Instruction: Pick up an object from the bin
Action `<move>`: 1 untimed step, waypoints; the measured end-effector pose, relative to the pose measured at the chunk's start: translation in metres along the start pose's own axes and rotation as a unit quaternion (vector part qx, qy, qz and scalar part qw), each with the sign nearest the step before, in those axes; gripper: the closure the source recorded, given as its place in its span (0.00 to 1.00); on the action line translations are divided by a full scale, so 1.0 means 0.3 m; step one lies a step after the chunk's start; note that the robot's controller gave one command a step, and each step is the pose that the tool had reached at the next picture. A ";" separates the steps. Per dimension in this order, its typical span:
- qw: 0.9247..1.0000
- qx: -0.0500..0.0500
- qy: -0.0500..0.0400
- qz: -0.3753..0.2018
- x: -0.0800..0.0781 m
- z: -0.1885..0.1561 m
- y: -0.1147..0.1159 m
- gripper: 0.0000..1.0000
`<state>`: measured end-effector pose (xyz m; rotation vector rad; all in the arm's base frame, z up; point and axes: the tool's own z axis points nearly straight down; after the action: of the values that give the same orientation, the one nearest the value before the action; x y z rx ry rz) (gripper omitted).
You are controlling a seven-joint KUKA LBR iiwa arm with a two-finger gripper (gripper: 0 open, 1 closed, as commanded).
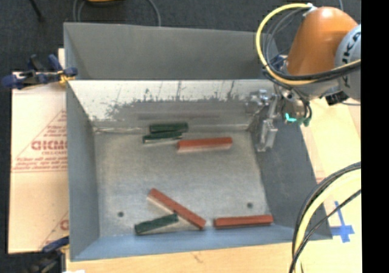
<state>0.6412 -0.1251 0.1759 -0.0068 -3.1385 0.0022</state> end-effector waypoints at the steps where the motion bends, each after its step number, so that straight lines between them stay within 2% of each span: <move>1: 1.000 0.001 -0.004 -0.001 -0.006 -0.017 0.001 0.00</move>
Offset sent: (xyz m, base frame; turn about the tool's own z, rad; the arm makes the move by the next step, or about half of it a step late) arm -0.0008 0.0767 -0.1059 -0.1419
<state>0.6431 -0.1248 0.1808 -0.0030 -3.1468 0.0046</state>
